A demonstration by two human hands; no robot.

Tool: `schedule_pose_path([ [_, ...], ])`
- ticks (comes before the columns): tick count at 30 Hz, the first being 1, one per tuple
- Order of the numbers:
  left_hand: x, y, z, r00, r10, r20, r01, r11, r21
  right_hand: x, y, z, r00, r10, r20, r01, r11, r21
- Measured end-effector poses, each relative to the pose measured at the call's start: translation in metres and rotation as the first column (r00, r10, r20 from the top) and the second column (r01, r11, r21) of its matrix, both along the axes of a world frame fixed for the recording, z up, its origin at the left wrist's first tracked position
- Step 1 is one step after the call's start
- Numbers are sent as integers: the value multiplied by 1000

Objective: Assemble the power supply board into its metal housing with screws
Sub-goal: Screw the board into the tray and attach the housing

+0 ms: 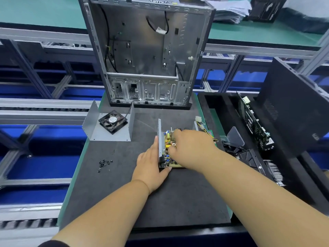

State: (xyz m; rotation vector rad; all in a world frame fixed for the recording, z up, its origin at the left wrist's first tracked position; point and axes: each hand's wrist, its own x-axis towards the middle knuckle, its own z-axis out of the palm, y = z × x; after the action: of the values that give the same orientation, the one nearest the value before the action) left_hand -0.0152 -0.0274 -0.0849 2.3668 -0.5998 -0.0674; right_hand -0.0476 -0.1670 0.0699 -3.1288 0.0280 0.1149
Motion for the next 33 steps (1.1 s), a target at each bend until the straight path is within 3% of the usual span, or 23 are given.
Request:
schedule_pose_path([
  [4, 0, 0, 1, 1000, -7, -3, 7, 1000, 7, -6, -6, 5, 986, 159, -52, -149, 977, 154],
  [12, 0, 0, 0, 999, 25, -31, -25, 1000, 3, 8, -4, 0, 996, 84, -38, -85, 996, -11],
  [16, 0, 0, -2, 999, 26, -21, -27, 1000, -7, 6, 3, -7, 998, 41, 46, -32, 983, -182],
  [21, 1, 0, -3, 1000, 17, -13, -17, 1000, -5, 9, 19, -11, 997, -17, 77, 32, 980, -196],
  [25, 0, 1, -2, 999, 32, -44, -33, 999, -22, 6, 14, -7, 993, -24, 114, 36, 994, -104],
  [29, 1, 1, 1, 1000, 9, -20, -9, 1000, -20, 1, 1, 0, 993, 119, 10, -119, 990, 74],
  [33, 3, 0, 0, 999, 7, -32, -7, 1000, -6, -1, -7, 6, 974, 206, -93, -202, 978, 49],
])
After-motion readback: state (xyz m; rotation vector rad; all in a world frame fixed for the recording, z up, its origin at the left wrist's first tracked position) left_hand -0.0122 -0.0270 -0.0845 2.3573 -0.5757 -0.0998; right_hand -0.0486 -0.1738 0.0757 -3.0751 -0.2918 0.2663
